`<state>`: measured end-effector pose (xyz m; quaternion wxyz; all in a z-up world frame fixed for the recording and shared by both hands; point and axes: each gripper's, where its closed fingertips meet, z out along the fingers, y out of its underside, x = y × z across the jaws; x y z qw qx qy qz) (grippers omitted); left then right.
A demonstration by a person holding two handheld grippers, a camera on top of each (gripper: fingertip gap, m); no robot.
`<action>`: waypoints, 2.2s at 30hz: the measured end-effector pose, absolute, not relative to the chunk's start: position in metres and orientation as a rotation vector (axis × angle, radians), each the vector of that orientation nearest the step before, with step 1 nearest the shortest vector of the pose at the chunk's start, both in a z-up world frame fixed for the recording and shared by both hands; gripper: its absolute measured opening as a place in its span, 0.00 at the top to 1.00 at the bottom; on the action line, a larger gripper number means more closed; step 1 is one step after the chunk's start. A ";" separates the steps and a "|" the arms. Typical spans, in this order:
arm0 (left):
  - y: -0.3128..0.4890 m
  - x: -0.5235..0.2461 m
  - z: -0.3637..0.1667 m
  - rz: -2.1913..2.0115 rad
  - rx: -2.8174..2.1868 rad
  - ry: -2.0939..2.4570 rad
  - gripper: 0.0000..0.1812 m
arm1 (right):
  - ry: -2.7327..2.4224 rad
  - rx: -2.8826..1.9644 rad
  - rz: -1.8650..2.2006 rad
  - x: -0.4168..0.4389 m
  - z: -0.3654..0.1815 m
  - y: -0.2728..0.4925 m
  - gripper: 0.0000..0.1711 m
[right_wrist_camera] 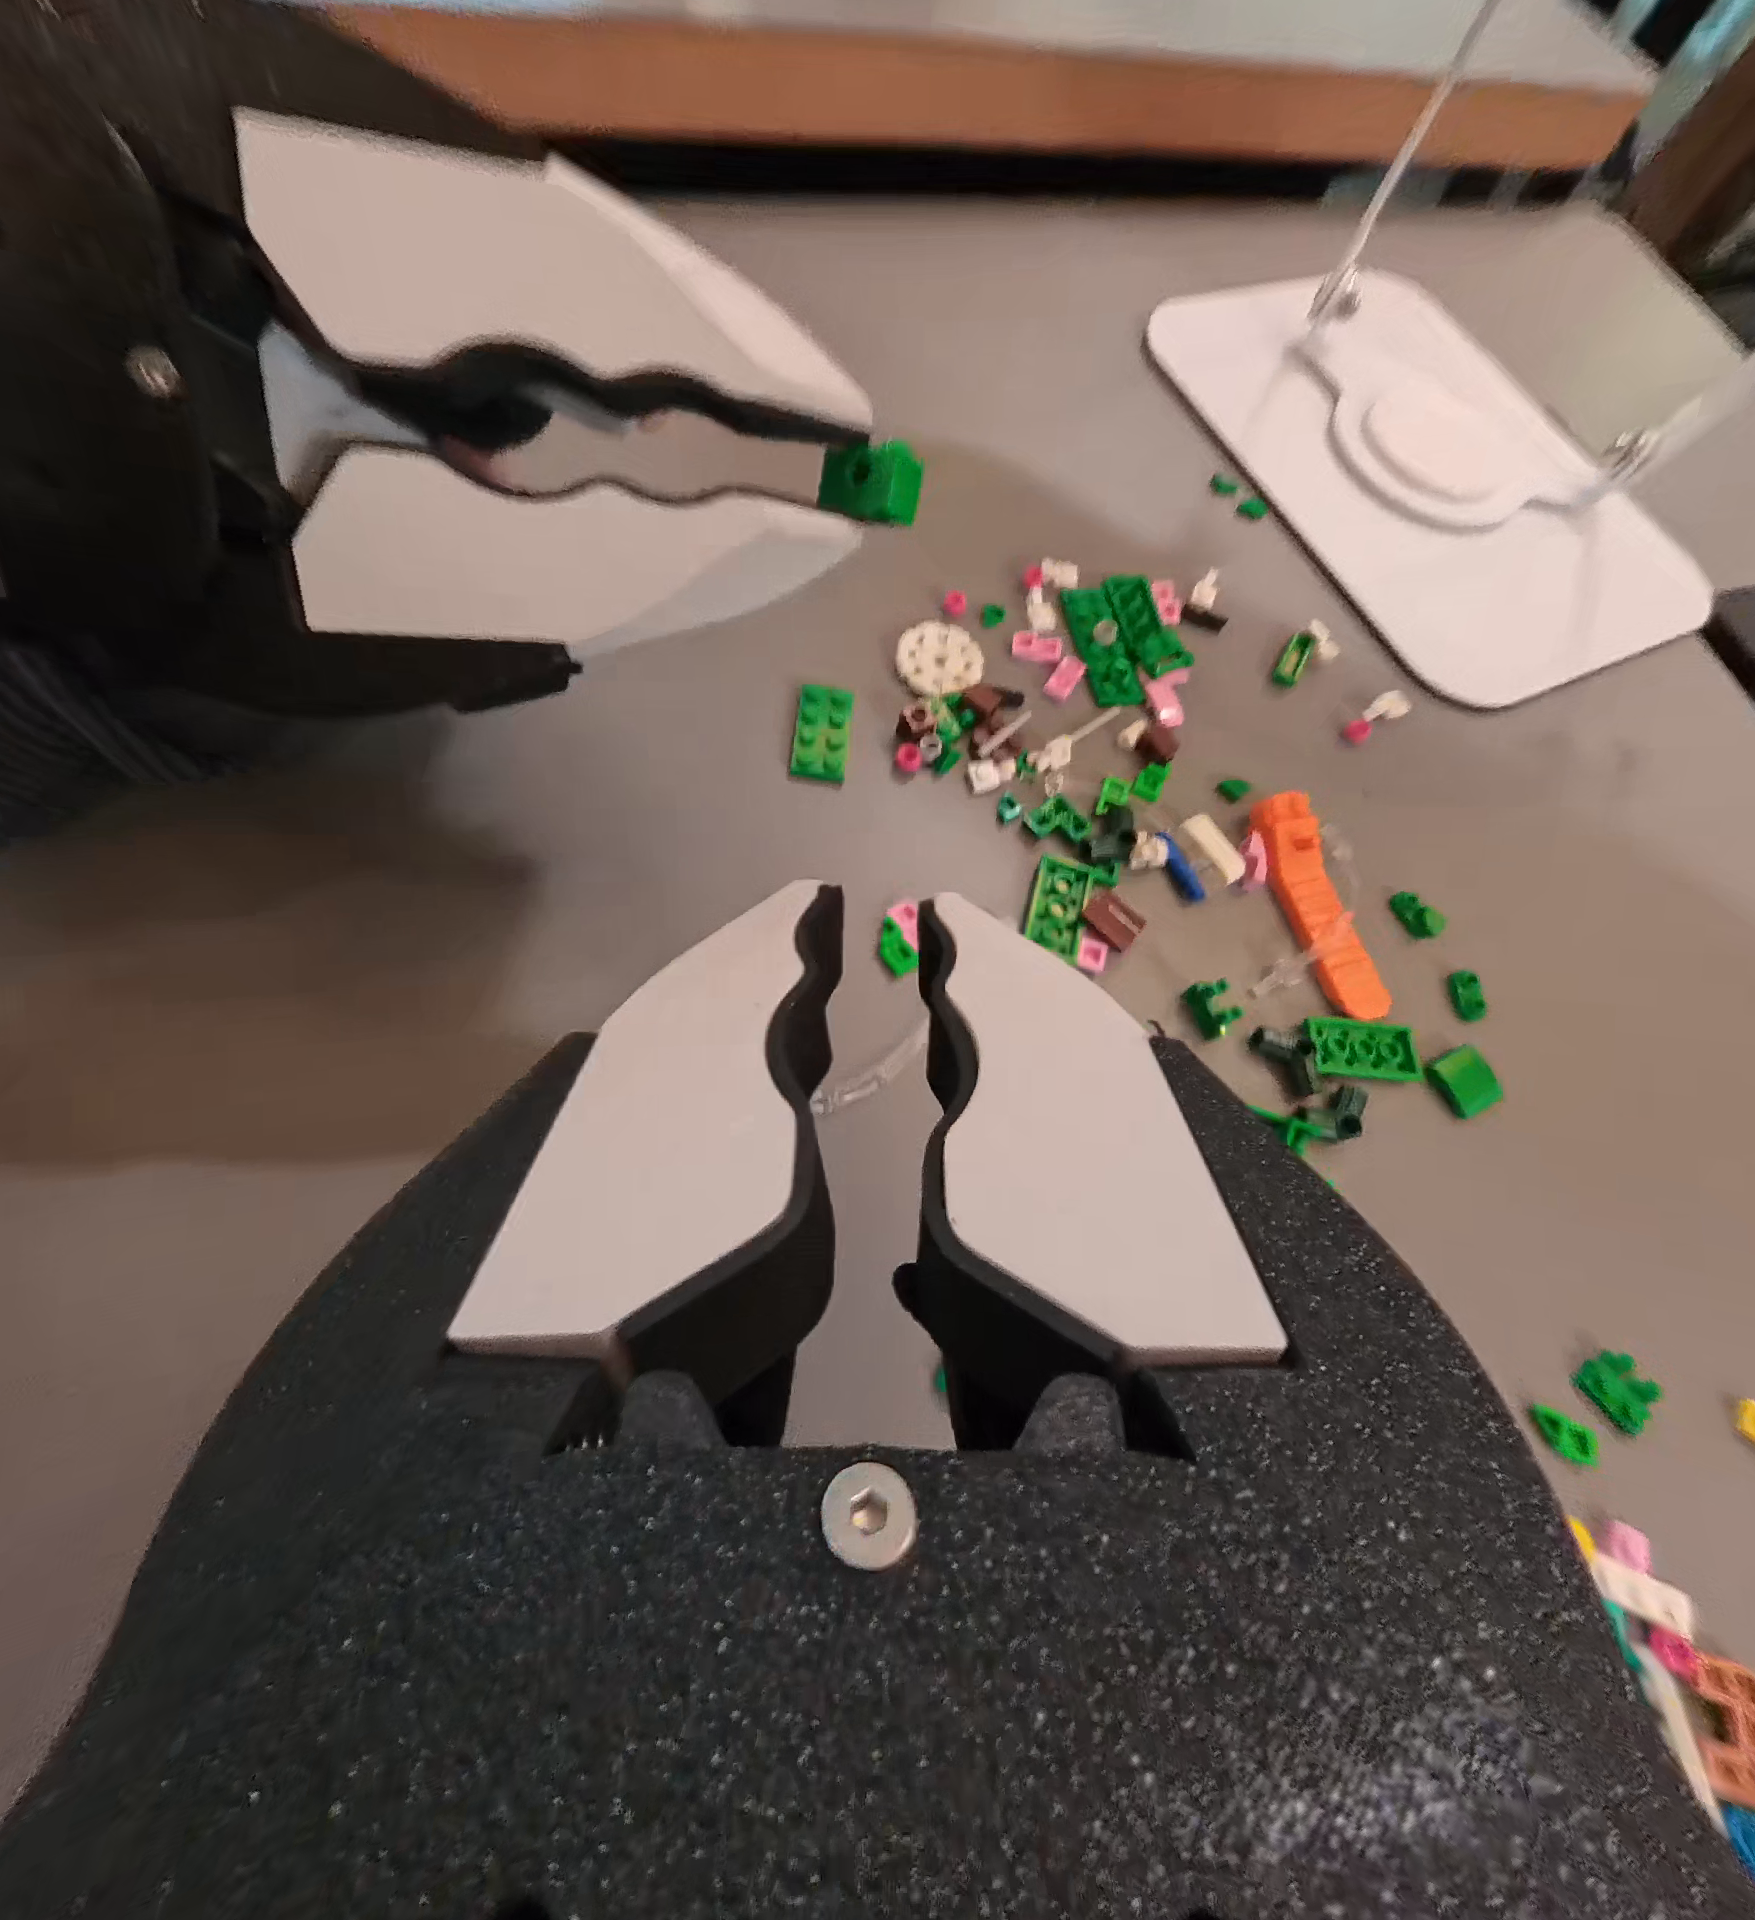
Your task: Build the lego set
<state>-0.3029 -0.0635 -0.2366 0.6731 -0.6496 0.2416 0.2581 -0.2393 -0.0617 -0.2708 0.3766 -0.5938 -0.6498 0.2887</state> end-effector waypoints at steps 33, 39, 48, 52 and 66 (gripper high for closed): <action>-0.074 -0.250 -0.236 0.353 -1.324 0.764 0.92 | -1.319 -1.496 1.771 -0.246 -0.234 -0.078 0.96; -0.075 -0.250 -0.237 0.347 -1.329 0.779 0.95 | -1.324 -1.493 1.775 -0.245 -0.234 -0.078 0.96; -0.075 -0.251 -0.238 0.346 -1.351 0.781 0.96 | -1.327 -1.496 1.770 -0.246 -0.236 -0.077 0.96; -0.075 -0.252 -0.239 0.343 -1.354 0.781 0.96 | -1.325 -1.494 1.774 -0.246 -0.236 -0.077 0.96; -0.077 -0.251 -0.235 0.300 -1.339 0.765 0.96 | -1.306 -1.477 1.816 -0.246 -0.232 -0.079 0.96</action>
